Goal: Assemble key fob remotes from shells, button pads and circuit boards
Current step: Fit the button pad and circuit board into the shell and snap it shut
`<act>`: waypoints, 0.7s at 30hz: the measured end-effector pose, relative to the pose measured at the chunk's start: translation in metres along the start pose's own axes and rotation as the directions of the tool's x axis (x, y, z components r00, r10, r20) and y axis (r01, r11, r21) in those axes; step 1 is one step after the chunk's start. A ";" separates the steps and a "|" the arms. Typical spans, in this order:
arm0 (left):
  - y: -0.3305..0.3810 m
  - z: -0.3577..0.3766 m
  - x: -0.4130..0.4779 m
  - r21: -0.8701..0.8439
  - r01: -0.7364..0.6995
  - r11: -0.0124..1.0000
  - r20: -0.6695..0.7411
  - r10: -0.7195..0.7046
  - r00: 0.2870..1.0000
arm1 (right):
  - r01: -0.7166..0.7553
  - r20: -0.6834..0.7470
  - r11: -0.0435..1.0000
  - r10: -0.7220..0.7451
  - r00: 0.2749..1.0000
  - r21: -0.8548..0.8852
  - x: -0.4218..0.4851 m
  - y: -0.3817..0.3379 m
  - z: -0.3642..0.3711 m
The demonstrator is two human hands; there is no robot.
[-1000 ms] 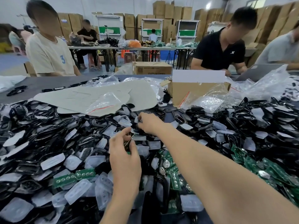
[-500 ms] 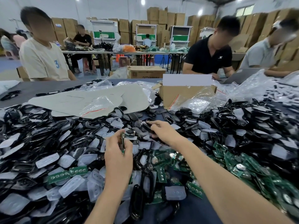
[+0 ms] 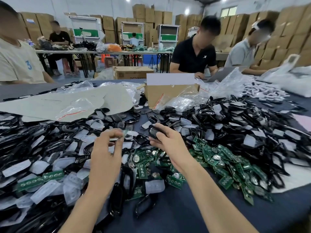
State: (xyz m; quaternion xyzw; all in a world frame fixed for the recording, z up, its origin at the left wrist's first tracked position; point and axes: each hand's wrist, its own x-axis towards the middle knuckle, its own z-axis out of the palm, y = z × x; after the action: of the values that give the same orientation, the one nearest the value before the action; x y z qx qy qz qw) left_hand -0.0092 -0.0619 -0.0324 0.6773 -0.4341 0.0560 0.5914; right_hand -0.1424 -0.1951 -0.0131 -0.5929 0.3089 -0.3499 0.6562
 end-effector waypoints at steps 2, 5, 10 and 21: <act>0.003 0.001 -0.002 -0.020 0.009 1.000 0.013 -0.008 1.000 | -0.006 -0.013 0.993 0.007 1.000 0.119 -0.009 0.010 -0.005; 0.005 0.003 0.000 -0.102 0.081 0.991 0.019 -0.080 0.997 | -0.043 0.028 0.977 0.038 0.999 0.209 -0.016 0.022 -0.006; 0.005 0.005 0.002 -0.304 0.297 0.905 0.100 -0.280 0.955 | -0.059 0.134 0.970 0.028 0.991 0.235 -0.017 0.021 -0.001; 0.014 0.007 0.000 -0.357 0.270 0.894 0.158 -0.227 0.961 | 0.076 0.072 0.992 -0.083 0.994 0.097 -0.017 0.028 0.006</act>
State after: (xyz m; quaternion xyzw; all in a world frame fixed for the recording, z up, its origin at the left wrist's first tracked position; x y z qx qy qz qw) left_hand -0.0220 -0.0665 -0.0239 0.6036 -0.3791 -0.1422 0.6868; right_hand -0.1441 -0.1762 -0.0407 -0.5860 0.2430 -0.3672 0.6802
